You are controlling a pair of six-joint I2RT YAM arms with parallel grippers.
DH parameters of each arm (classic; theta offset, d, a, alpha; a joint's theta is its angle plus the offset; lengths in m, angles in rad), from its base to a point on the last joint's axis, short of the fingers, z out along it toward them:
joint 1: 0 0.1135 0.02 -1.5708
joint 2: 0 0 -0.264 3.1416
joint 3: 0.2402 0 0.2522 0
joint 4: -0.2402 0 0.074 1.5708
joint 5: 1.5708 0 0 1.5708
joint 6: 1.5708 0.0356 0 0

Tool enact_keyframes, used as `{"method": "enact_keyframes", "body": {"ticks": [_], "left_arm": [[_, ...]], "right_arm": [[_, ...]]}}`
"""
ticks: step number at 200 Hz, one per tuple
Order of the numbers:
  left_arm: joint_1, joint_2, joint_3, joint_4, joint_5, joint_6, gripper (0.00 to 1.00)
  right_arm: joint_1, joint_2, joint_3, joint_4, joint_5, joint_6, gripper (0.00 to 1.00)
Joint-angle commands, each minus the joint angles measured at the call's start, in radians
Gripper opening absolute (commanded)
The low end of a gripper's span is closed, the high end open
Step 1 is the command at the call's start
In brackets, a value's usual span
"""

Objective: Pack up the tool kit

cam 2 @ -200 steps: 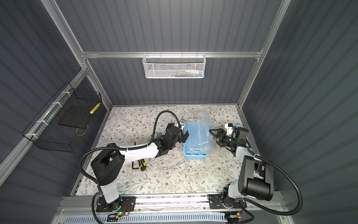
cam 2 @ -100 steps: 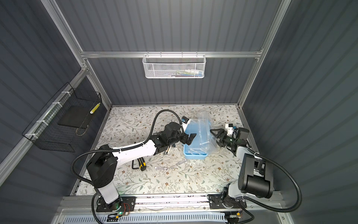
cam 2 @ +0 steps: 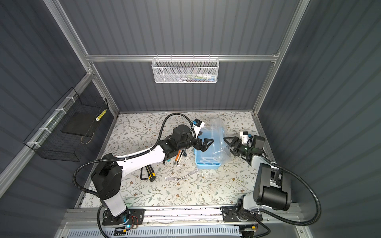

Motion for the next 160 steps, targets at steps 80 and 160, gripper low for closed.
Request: {"method": "enact_keyframes", "body": {"ticks": [80,160], "left_arm": [[0.009,0.117,0.116,0.112,0.263,-0.236,0.96],[0.011,0.185,0.166,0.186,0.343,-0.355,0.75]], "right_arm": [[-0.004,0.004,0.046,-0.073,0.021,-0.062,0.75],[-0.003,0.000,0.057,-0.101,0.026,-0.072,0.75]]}}
